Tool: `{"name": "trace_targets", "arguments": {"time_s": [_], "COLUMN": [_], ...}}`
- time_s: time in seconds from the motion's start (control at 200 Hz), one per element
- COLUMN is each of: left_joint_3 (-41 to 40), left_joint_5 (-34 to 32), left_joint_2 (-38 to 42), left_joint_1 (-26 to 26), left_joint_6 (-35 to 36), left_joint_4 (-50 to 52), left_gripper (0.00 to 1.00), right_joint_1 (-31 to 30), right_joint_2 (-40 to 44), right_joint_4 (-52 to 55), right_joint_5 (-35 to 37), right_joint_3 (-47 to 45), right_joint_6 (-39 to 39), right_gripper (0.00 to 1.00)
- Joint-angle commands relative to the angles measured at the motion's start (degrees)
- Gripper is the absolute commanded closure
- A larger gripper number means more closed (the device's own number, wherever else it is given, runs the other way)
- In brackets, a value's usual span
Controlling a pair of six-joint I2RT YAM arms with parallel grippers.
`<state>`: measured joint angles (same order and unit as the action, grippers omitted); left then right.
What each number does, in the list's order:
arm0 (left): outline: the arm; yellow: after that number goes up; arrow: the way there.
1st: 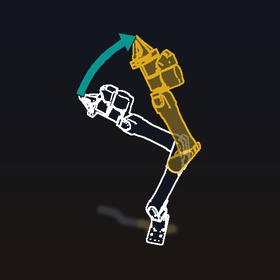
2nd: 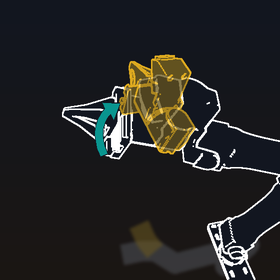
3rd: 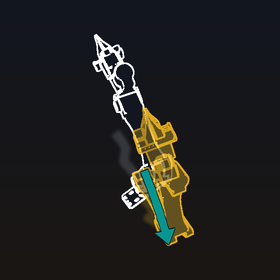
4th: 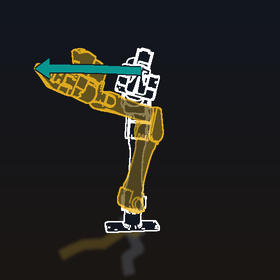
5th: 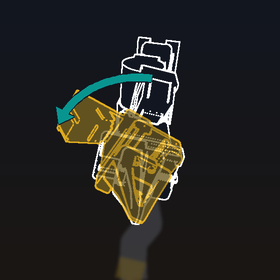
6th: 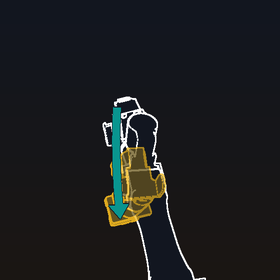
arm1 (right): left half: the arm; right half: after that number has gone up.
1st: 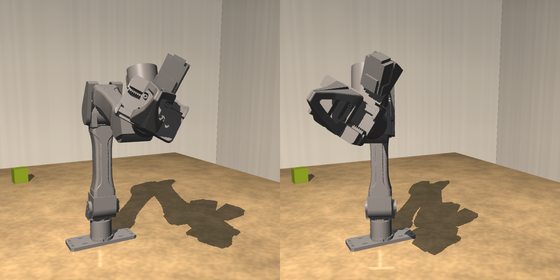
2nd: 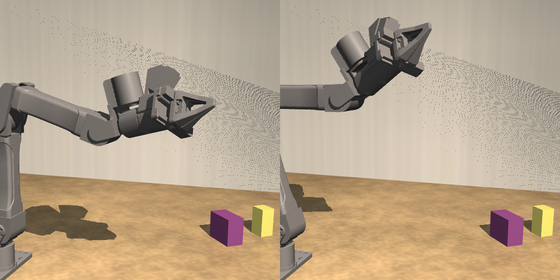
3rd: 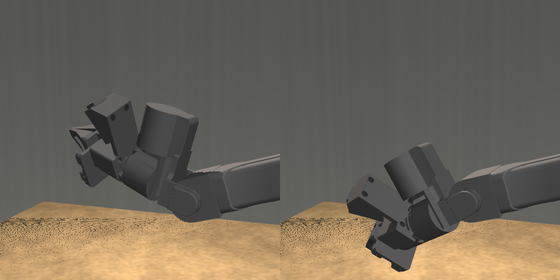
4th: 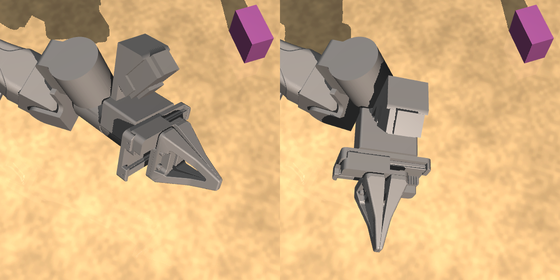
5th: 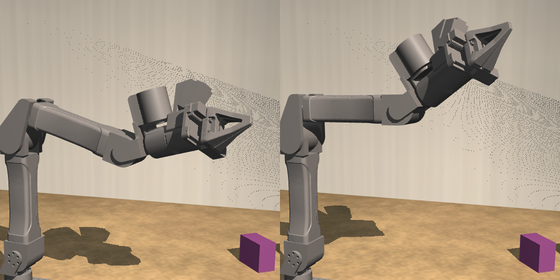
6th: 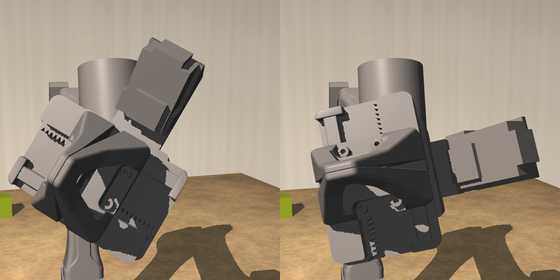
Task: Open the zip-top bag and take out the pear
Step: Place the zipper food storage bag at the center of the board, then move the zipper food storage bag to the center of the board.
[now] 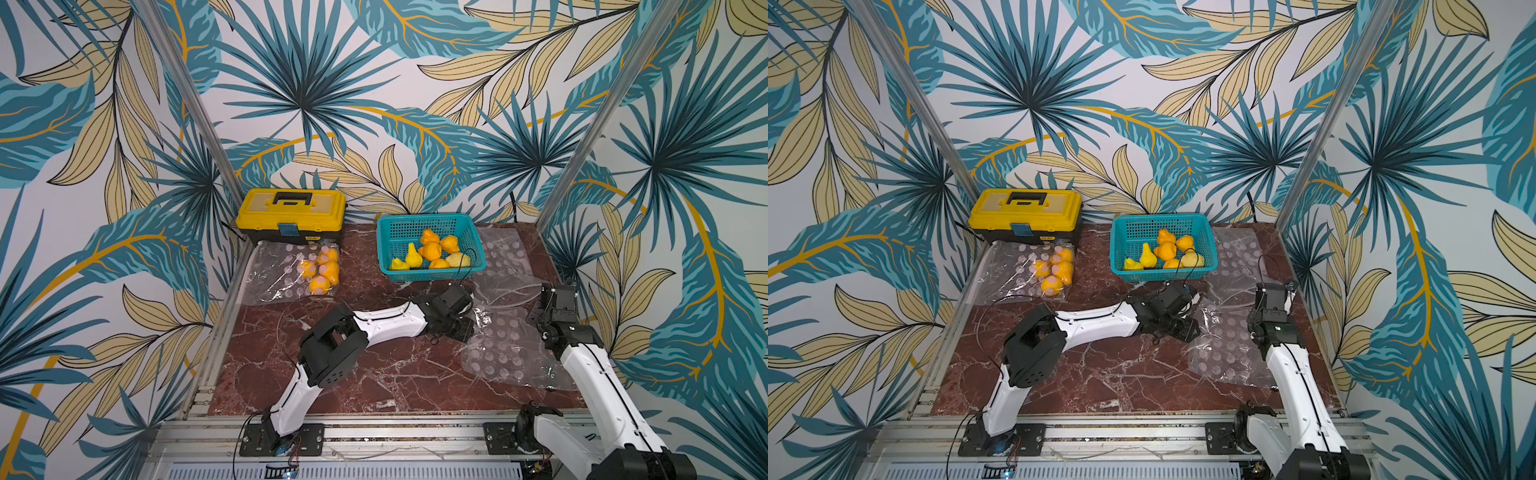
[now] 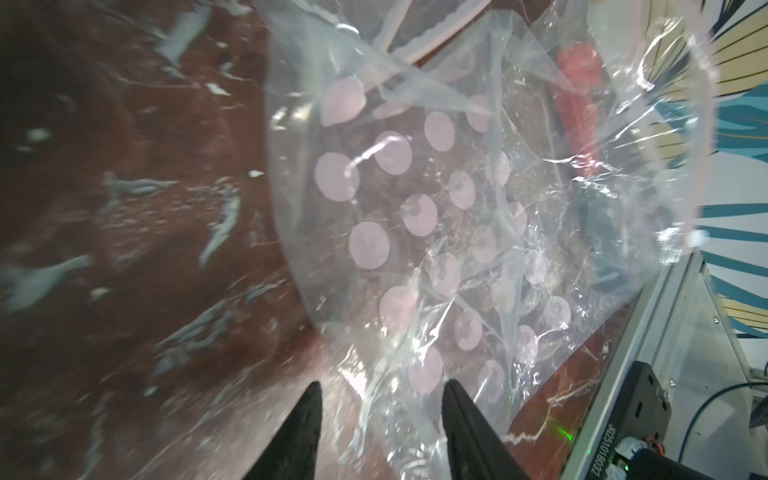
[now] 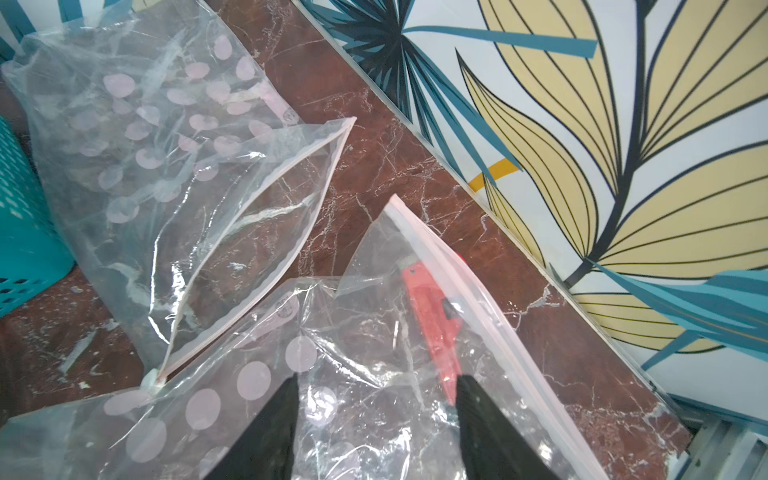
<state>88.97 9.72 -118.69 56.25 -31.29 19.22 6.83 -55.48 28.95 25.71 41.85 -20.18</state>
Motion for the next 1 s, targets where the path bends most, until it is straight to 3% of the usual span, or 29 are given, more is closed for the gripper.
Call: {"name": "trace_targets", "arguments": {"time_s": [0.0,0.1,0.27,0.411,0.651,0.806,0.996], "left_joint_3": [-4.60,-8.04,-12.07,-16.46,-22.43,-20.53,-16.00], "left_joint_5": [-4.05,-6.58,-11.09,-12.62,-15.78,-15.57,-15.63], "left_joint_2": [8.89,14.57,20.84,24.50,28.48,25.58,19.98], "left_joint_1": [-3.55,-6.39,-12.85,-20.33,-35.18,-43.04,-48.49], "left_joint_6": [0.92,2.32,5.44,7.94,10.00,12.54,15.06], "left_joint_4": [1.21,4.80,12.77,16.38,16.59,16.46,16.55], "left_gripper": [0.46,0.45,0.43,0.43,0.37,0.33,0.26], "right_joint_1": [0.29,0.28,-0.43,-4.76,-16.79,-19.93,-22.10], "right_joint_2": [2.38,3.88,1.94,-1.19,-6.07,-9.55,-11.55], "right_joint_4": [1.95,2.19,-0.03,-2.81,-6.03,-7.83,-7.91], "right_joint_5": [-0.98,-6.02,-26.35,-37.57,-36.62,-36.77,-36.92], "right_joint_3": [2.55,4.89,8.36,10.00,11.55,12.17,13.57], "right_joint_6": [1.00,1.45,0.67,0.10,-0.64,-1.31,-0.91], "right_gripper": [0.32,0.30,0.31,0.33,0.34,0.35,0.35]}}
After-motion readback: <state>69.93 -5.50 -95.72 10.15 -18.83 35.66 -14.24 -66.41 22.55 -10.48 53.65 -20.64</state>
